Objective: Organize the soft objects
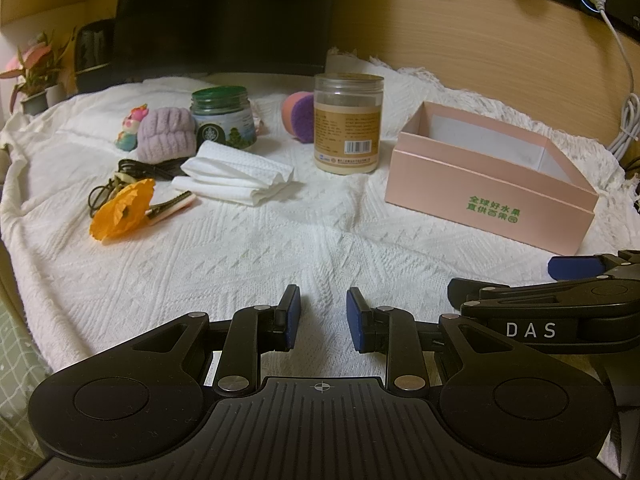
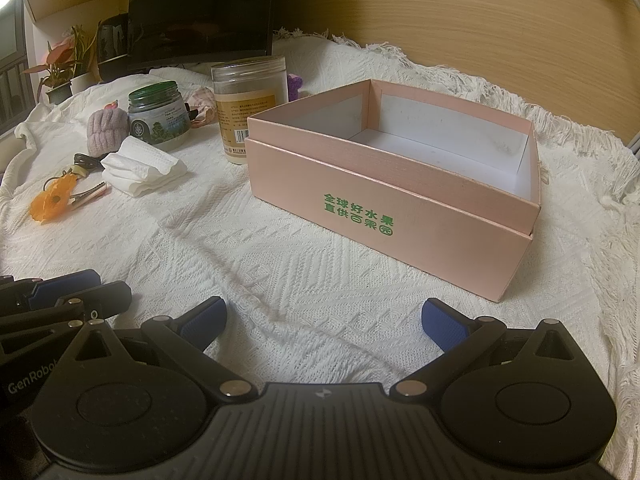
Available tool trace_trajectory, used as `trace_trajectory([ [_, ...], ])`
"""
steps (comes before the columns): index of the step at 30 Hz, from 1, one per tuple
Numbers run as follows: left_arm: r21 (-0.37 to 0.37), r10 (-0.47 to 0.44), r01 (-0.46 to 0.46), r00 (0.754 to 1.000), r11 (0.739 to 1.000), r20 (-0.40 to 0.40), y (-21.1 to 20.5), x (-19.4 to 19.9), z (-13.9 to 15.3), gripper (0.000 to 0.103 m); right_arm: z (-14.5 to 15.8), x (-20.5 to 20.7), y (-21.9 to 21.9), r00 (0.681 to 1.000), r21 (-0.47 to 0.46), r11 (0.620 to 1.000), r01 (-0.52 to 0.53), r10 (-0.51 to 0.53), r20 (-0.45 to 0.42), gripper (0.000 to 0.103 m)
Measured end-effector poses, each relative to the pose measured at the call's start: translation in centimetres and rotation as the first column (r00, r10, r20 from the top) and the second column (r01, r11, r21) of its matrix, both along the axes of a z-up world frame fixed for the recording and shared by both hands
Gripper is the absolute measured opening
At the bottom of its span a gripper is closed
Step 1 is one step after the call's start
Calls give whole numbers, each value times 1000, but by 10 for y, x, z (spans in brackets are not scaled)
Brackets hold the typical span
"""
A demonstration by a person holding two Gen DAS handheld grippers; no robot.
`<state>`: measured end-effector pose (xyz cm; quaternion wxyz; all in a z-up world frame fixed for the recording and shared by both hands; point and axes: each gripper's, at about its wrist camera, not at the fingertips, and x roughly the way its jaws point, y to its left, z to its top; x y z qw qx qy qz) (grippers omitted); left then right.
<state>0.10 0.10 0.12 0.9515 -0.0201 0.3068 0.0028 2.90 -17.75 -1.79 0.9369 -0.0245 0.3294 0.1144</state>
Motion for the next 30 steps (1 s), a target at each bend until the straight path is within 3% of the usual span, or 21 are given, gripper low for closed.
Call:
trace_trajectory([
  [14, -9, 3, -3, 1000, 1000, -14, 2, 0, 1, 29, 0, 0, 0, 1000, 0, 1000, 0, 0, 0, 103],
  [19, -22, -15, 14, 998, 1000, -62, 6, 6, 6, 29, 0, -1, -1, 1000, -2, 1000, -8, 8, -10, 103],
  [24, -52, -68, 60, 981, 997, -181, 15, 19, 17, 27, 10, 18, -1, 988, -34, 999, -33, 27, -152, 103],
  [30, -229, -84, 7, 941, 973, -328, 43, 38, 27, 26, 16, 37, 2, 950, -71, 995, -73, 47, -308, 103],
])
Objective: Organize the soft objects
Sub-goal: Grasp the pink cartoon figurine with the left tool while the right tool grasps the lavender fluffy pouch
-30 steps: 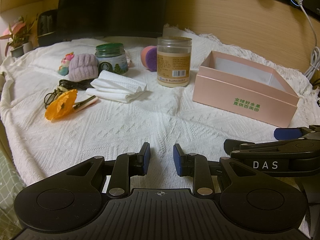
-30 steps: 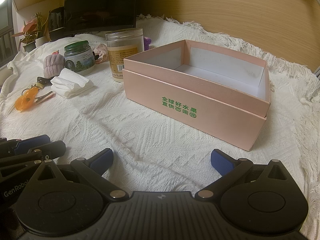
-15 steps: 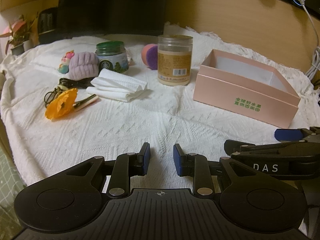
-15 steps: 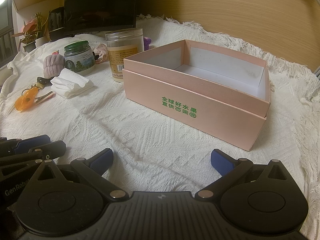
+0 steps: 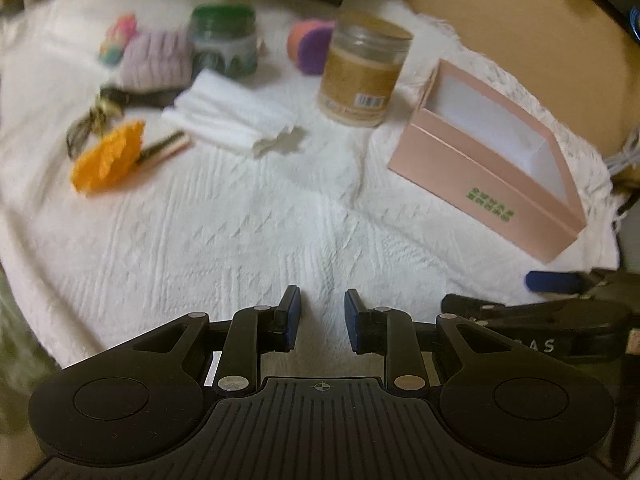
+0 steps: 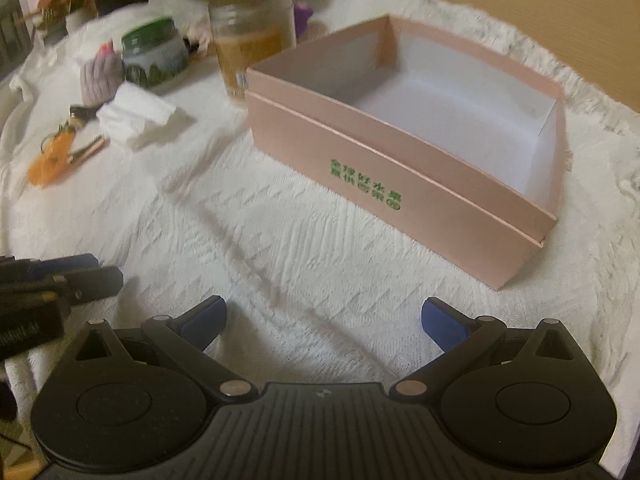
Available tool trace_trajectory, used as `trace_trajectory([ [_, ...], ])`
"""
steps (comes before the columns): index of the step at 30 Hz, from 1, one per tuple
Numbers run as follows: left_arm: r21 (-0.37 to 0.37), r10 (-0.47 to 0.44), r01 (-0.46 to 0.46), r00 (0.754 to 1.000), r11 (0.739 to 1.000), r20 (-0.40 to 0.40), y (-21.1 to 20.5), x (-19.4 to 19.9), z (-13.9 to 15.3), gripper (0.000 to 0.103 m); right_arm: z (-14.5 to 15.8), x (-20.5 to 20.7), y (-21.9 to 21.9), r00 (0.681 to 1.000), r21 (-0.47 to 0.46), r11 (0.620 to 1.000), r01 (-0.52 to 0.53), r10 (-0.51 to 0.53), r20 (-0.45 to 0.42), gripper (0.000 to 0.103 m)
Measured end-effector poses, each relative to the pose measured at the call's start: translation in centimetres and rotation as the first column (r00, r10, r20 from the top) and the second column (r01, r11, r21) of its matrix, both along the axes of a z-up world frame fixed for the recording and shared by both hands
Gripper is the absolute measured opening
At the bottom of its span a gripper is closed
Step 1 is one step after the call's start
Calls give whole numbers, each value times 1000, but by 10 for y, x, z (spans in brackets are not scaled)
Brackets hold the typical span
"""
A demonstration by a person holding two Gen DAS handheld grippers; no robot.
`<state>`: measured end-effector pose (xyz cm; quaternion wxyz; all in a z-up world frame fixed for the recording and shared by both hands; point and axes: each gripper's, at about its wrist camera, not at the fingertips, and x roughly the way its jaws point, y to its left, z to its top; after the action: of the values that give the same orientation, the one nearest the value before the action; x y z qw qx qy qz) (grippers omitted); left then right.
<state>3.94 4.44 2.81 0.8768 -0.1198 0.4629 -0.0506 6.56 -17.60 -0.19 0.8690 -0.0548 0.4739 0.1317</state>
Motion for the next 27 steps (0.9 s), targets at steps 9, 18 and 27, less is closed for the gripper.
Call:
trace_trajectory([
  [9, -169, -103, 113, 993, 979, 66, 61, 20, 25, 27, 2, -3, -1, 999, -5, 999, 40, -40, -18, 103],
  [18, 174, -90, 20, 910, 985, 405, 216, 109, 68, 27, 53, -3, 61, 984, -25, 995, 93, -88, 154, 95],
  [27, 197, -270, 216, 912, 956, 309, 273, 202, 27, 42, 81, 37, 181, 982, -60, 998, 21, -10, 188, 95],
])
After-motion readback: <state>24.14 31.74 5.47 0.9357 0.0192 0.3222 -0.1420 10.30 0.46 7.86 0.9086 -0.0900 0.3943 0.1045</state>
